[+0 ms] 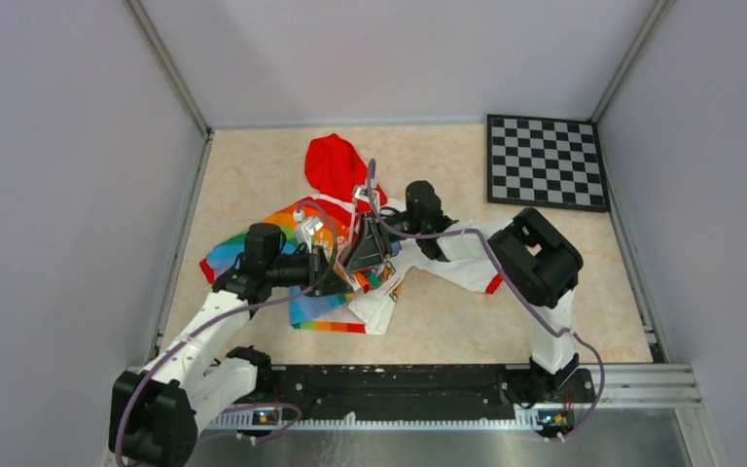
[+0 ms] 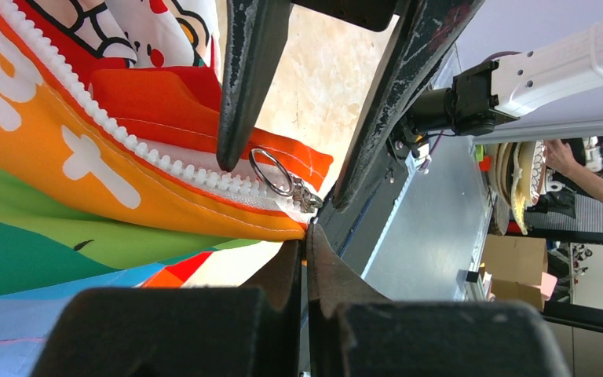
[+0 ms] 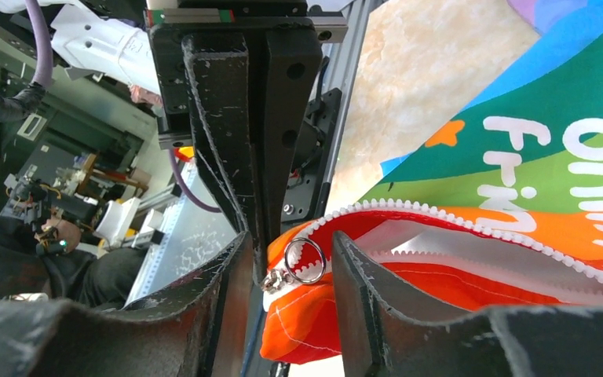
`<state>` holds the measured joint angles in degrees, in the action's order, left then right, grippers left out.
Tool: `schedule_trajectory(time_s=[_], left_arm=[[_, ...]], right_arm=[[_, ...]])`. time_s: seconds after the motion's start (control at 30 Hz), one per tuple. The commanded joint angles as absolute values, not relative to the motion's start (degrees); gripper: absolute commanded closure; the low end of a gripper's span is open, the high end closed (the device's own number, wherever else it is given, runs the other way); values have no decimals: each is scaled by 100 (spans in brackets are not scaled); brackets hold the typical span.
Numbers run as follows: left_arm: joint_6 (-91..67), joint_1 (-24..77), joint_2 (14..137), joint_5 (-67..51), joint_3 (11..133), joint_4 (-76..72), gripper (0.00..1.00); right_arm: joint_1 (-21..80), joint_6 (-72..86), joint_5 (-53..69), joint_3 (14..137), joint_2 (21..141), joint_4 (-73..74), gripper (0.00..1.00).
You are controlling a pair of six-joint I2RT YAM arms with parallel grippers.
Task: Zip up the jacket
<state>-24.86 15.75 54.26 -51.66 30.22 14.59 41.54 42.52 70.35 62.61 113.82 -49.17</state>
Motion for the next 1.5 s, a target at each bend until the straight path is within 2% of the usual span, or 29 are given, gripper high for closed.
schedule_trajectory(time_s=[0.0, 0.43, 0.57, 0.77, 0.9, 1.03, 1.1, 1.37, 1.47], left_arm=[[-2399, 1599, 5385, -5361, 3019, 1239, 100], [-2408, 1593, 5403, -5370, 3031, 1234, 100], [-2408, 1597, 5425, -5368, 3032, 1230, 100], [-2417, 1598, 5407, -5353, 3025, 1258, 100], [-2453, 1599, 5430, -5314, 3024, 1299, 100], [-2699, 1600, 5360, -5149, 3032, 1356, 100], [-2986, 1599, 5246, -4988, 3028, 1360, 94], [-4763, 1599, 3947, -3697, 2710, 1546, 41], [-5867, 1598, 3145, -3152, 2498, 1887, 32]], right_arm=[[4237, 3905, 7045, 6262, 11475, -4821, 59], [4357, 3673, 6955, 5987, 11269, -4697, 64], [4360, 3762, 6880, 6029, 11263, -4807, 75], [4322, 3823, 6725, 6098, 11055, -4776, 85], [4164, 3860, 6599, 5926, 10804, -4854, 99], [4111, 4054, 6480, 5756, 10594, -5152, 100], [4115, 4257, 6351, 5584, 10537, -5512, 100], [4202, 4928, 5386, 4991, 10547, -6728, 100], [4256, 4826, 4938, 4859, 10415, -6594, 100]])
